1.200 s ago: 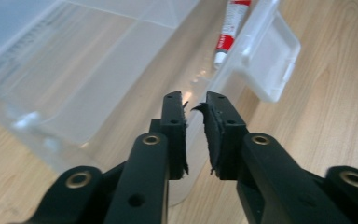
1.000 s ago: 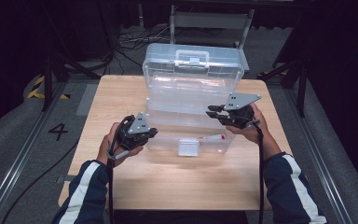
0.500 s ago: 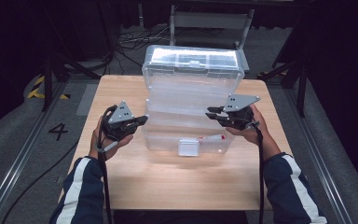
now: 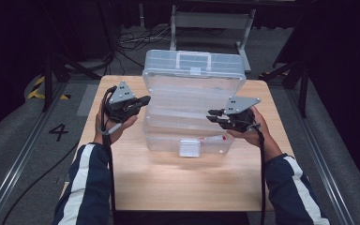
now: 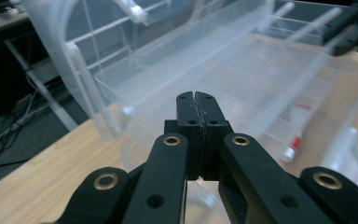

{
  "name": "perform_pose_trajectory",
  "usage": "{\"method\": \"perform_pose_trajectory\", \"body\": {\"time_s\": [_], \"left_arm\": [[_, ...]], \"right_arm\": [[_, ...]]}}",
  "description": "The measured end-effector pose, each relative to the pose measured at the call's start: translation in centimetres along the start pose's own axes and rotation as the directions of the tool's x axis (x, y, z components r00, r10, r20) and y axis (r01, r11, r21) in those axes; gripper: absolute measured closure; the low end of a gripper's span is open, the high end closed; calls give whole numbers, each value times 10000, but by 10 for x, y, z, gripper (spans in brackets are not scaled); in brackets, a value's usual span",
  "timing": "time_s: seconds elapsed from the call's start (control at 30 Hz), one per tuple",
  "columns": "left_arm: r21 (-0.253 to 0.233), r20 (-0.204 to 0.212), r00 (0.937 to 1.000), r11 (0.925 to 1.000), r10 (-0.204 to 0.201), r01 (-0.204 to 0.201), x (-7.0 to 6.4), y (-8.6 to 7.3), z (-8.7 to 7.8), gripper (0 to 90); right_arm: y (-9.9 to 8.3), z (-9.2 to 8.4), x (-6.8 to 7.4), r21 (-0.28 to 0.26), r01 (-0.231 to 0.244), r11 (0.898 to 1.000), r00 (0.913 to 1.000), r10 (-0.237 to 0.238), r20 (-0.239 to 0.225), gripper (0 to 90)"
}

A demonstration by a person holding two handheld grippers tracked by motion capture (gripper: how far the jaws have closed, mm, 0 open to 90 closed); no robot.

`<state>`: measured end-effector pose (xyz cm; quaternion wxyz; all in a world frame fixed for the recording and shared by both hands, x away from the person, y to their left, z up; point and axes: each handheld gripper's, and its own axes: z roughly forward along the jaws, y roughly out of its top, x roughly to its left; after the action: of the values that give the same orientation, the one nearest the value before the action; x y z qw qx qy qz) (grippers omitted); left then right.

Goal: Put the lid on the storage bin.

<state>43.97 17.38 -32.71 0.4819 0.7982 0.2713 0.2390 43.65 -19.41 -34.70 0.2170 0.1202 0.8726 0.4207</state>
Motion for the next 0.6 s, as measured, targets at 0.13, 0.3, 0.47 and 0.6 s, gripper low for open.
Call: {"method": "perform_pose_trajectory", "body": {"time_s": [0.13, 0.3, 0.47, 0.6], "left_arm": [[-195, -72, 9997, 9996, -218, 217, 5, 6, 5, 900], [-587, -74, 9980, 9963, -630, 624, 11, 11, 4, 900], [-502, -261, 9976, 9968, -640, 627, 15, 13, 2, 900], [-655, -173, 9967, 9948, -790, 777, 16, 11, 0, 900]], "right_arm": [[-1, 0, 2, 3, 40, 10000, 10000, -40, -27, 777], [-2, 0, 3, 9, 72, 10000, 10000, -72, -66, 777], [-3, -1, 6, 14, 46, 10000, 10000, -46, -31, 782], [-3, -5, 6, -113, 20, 9999, 10000, -20, 77, 803]]}}
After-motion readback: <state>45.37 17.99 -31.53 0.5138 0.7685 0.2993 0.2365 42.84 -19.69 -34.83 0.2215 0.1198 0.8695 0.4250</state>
